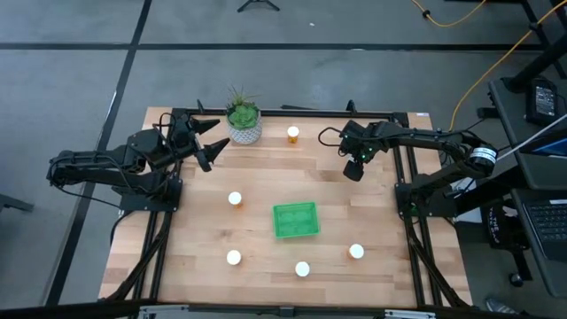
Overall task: Pick and place pill bottles into a basket
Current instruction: Put the orange pill bottle into the green bin
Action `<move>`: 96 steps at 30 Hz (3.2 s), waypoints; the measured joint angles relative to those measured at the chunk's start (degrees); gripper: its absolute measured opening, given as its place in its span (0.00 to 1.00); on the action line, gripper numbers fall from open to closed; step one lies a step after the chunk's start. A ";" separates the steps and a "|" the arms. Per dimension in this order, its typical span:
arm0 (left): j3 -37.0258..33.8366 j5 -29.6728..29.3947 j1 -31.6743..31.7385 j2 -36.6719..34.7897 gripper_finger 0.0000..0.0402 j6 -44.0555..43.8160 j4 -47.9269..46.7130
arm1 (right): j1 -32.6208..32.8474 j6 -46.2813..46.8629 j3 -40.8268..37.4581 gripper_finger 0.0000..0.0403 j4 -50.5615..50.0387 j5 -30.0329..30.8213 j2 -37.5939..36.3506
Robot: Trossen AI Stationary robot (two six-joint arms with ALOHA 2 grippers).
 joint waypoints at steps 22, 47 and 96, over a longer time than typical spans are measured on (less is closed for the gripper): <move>0.00 -0.13 0.00 0.00 0.93 1.53 -0.02 | 5.12 -1.31 9.22 0.57 -1.54 0.03 0.04; 0.00 2.80 -0.01 3.67 0.93 2.56 -0.56 | 34.48 8.87 44.72 0.57 -19.20 2.12 15.01; 0.00 12.09 -0.02 4.79 0.93 2.88 1.52 | 41.22 12.40 40.24 0.55 -13.30 3.22 32.98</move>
